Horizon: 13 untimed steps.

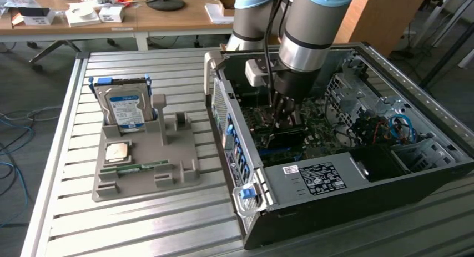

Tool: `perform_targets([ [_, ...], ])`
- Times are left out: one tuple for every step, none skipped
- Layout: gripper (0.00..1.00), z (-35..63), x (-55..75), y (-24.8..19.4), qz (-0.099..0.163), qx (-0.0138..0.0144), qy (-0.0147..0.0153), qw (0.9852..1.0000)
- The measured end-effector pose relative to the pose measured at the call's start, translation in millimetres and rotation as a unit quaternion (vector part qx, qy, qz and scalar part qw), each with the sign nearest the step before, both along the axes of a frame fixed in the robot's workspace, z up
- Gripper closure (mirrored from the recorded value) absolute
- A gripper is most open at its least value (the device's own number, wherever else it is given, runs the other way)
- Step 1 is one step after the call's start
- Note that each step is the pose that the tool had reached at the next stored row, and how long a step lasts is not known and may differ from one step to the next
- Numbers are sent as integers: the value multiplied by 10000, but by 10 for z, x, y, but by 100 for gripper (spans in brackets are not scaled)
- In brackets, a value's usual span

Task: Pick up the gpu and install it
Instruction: 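Press down on the gpu until it lock into place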

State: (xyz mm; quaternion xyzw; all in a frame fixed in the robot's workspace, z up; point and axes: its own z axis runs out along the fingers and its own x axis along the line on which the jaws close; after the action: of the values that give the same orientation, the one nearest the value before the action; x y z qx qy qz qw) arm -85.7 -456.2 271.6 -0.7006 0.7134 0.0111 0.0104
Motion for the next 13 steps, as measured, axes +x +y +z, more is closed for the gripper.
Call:
perform_targets([
  [89,-7,0,0,0,1,0,10000],
  [89,-12,0,0,0,-1,0,10000],
  [89,-12,0,0,0,-2,1,10000],
  [89,-13,0,0,0,-2,1,10000],
  [89,-13,0,0,0,-3,1,10000],
  [89,-16,0,0,0,-1,1,10000],
  [89,-24,0,0,0,0,0,10000],
  [89,-27,0,0,0,-1,0,10000],
  [89,-26,0,0,0,-2,1,10000],
  [89,-26,0,0,0,-2,1,10000],
  [89,-27,0,0,0,-2,1,10000],
  [89,-27,0,0,0,-2,1,10000],
  [89,-32,0,0,0,-1,0,10000],
])
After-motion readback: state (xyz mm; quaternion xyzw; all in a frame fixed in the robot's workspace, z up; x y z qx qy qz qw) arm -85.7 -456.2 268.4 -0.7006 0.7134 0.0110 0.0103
